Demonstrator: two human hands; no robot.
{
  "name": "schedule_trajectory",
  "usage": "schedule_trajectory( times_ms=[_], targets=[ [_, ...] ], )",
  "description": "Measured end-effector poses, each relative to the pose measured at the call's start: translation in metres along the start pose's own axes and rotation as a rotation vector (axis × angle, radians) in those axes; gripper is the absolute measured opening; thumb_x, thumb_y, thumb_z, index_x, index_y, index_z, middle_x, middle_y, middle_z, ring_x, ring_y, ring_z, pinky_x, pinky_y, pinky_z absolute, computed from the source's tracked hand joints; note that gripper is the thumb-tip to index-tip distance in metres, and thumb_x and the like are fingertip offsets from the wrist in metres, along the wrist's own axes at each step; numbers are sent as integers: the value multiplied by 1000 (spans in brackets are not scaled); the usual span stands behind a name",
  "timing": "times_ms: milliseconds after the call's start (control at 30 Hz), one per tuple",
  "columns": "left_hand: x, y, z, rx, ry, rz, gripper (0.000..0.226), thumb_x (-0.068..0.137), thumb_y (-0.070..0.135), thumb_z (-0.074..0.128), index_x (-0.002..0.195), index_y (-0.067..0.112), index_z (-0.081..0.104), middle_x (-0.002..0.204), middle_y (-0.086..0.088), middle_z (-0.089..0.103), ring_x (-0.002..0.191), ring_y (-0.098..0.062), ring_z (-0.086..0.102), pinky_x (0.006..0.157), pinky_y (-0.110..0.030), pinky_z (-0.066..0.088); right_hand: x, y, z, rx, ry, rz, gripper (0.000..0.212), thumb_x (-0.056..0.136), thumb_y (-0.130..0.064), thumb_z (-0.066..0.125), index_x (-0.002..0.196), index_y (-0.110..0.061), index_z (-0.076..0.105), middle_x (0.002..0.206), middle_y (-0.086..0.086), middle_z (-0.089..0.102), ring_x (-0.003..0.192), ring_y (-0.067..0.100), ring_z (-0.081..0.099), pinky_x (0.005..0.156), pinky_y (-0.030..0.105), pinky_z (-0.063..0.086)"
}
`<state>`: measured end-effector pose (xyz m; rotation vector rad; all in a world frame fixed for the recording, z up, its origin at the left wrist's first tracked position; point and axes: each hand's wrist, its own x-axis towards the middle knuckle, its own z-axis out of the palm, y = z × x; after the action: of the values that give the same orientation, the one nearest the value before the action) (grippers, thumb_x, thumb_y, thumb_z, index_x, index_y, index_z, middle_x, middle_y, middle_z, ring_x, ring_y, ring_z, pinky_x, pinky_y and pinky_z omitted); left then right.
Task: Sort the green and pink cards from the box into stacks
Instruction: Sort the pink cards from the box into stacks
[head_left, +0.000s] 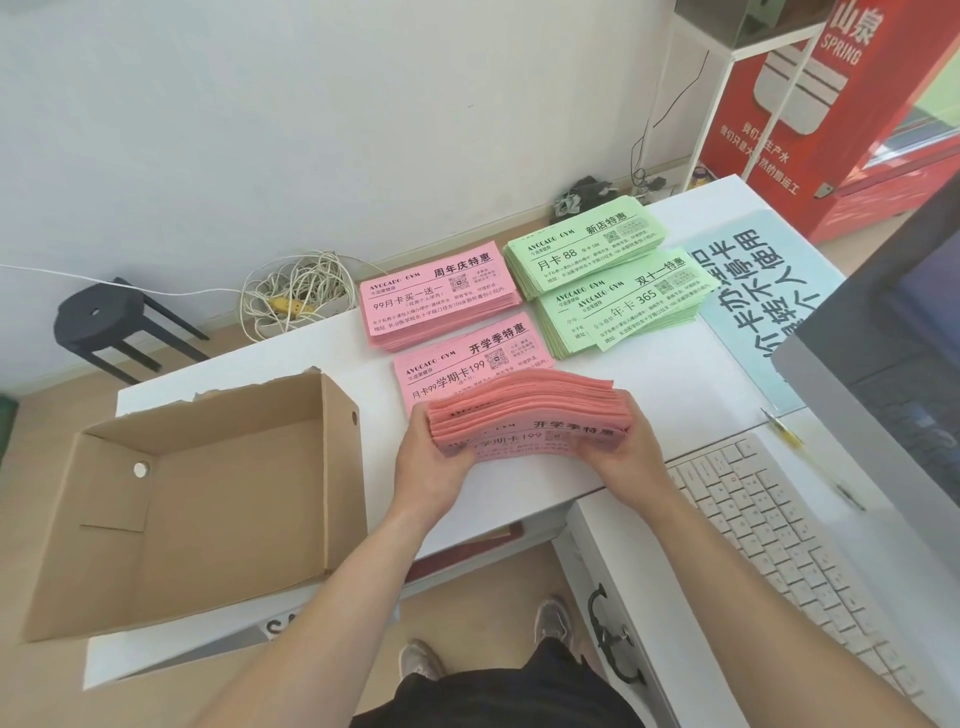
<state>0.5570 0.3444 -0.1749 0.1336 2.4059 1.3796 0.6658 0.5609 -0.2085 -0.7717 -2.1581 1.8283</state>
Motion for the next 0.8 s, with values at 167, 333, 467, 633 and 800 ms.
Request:
schedule_trajectory(
  times_ms=[167, 333, 467, 633, 800],
  targets=[
    [-18, -13, 3, -3, -33, -86, 63, 78, 15, 81, 124, 38, 45, 103, 26, 65, 93, 18, 59, 72, -6, 44, -7, 1, 3, -51, -19, -5, 55, 79, -5, 82, 123, -26, 57, 111, -13, 70, 105, -1, 66, 89, 25, 54],
    [-18, -4, -12, 55, -117, -119, 58, 79, 11, 74, 123, 34, 45, 105, 22, 66, 96, 1, 63, 74, -12, 45, -4, -16, -2, -130, -82, 51, 52, 79, -7, 80, 117, -32, 55, 106, -14, 70, 100, 0, 67, 86, 30, 56],
    [-14, -5, -40, 182, -197, -227, 48, 67, 25, 68, 115, 28, 60, 102, 12, 73, 97, -9, 68, 85, -30, 55, 0, -35, -5, -282, -273, 149, 55, 70, -18, 85, 118, -27, 60, 105, -13, 73, 94, 3, 70, 80, 28, 57],
    [-20, -4, -44, 254, -218, -319, 14, 81, 17, 65, 90, 26, 72, 94, 6, 75, 93, -16, 69, 85, -32, 56, 9, -40, 17, -374, -338, 314, 41, 70, -19, 84, 109, -19, 68, 105, -5, 74, 95, 15, 70, 89, 39, 57],
    [-38, -2, -37, 520, -9, -337, 55, 74, 45, 70, 121, 21, 54, 119, 1, 61, 106, -25, 62, 87, -38, 53, 10, -38, 26, -393, -294, 400, 42, 70, -21, 85, 108, -15, 68, 106, -1, 73, 97, 19, 69, 89, 38, 57]
  ],
)
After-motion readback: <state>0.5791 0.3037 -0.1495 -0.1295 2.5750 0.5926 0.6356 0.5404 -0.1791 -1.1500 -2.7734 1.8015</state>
